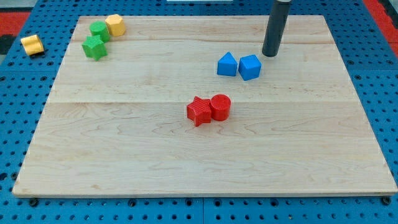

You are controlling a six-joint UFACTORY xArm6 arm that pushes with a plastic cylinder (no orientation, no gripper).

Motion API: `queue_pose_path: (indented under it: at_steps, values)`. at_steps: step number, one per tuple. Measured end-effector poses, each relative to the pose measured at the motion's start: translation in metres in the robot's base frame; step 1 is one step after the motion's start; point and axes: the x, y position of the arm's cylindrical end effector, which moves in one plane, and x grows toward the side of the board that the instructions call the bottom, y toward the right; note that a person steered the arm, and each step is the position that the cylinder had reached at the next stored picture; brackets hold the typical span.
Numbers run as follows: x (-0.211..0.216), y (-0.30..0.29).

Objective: Push blue cube to the red circle

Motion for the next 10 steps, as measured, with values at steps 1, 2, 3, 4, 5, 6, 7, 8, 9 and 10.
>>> queue_pose_path:
  at_steps: [1, 2, 3, 4, 5, 6, 7, 8, 9, 10]
  values:
    - [0.026, -0.033]
    - [0.026, -0.034]
    - [0.025, -0.034]
    - [0.021, -0.034]
    - [0.014, -0.035]
    - [-0.004, -0.051]
    - [-0.025, -0.082]
    - [-0.029, -0.087]
    - [-0.021, -0.028]
    - [0.038, -0.046]
